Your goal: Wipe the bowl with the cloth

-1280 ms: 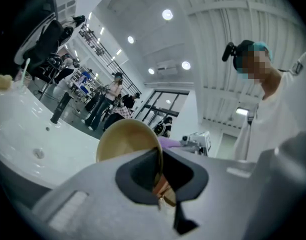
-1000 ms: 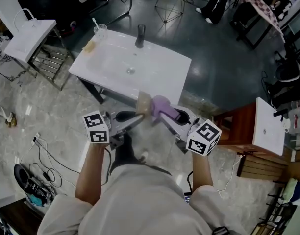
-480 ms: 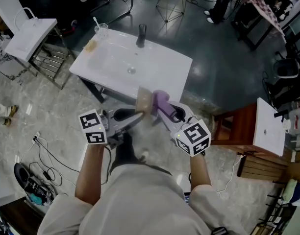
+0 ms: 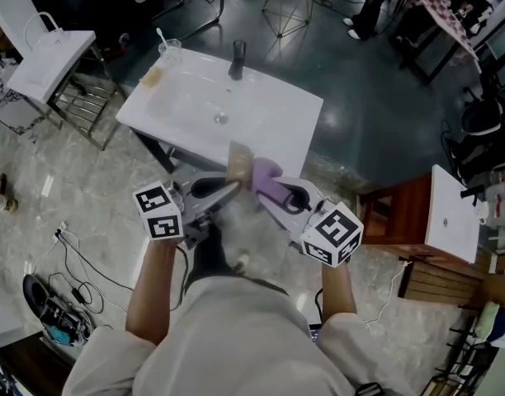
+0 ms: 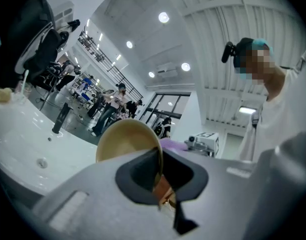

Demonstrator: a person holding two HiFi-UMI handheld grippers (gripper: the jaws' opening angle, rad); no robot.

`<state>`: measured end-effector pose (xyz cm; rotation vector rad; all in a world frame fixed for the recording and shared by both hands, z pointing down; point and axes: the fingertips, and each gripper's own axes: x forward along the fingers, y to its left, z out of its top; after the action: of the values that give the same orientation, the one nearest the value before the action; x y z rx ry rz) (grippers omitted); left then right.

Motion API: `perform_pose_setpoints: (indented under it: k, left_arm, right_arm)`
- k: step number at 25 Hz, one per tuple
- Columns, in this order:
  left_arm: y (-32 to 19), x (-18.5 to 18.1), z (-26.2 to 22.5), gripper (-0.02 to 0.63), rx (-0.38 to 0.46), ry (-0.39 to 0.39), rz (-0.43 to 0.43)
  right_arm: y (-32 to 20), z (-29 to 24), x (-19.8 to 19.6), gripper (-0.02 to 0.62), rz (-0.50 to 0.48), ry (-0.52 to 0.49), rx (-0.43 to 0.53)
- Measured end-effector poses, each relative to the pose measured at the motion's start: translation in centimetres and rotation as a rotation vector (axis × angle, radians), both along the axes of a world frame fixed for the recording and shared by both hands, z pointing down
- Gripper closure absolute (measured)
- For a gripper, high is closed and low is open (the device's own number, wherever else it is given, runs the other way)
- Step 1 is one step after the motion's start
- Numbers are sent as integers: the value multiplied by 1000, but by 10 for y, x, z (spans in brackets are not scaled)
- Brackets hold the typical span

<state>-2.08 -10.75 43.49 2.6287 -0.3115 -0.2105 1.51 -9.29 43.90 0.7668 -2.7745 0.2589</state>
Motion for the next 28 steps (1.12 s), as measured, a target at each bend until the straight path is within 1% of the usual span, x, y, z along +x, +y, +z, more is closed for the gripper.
perform_pose_setpoints:
  k: [3,6,10,12,14,17,19,23,26,28]
  left_arm:
    - [2,2,1,595,-16,2,17]
    - [3,3,-1,595,-17,9,40]
    - [12,6,-1,595,-11,3,83]
    - [18,7,-4,595,-5,16,101]
    - [21,7,-9,595,-2,45,111]
    - [24,7,-17,595,3,72,114]
    - [24,8,-19,595,15,75,113]
    - [21,6,-24,595,27,90,98]
    - [13,1,-29,595,21,112,70]
    - [9,0,-29,595,21,98,55]
  right_arm:
    - [2,-11,-1,491,-16,-63,3]
    - [-1,-19,4,491,-9,-114,-8]
    - [-11,-28,13,491,51,-214,-39]
    - [-17,-30,18,491,98,-234,-45]
    - [-24,-27,23,491,152,-216,-39]
    - [-34,-16,26,491,224,-115,-25]
    - [-34,-7,26,491,236,-51,-16]
    - [-28,9,19,491,214,36,-12]
    - [-21,15,10,491,160,64,-29]
    - [-15,14,5,491,126,59,-38]
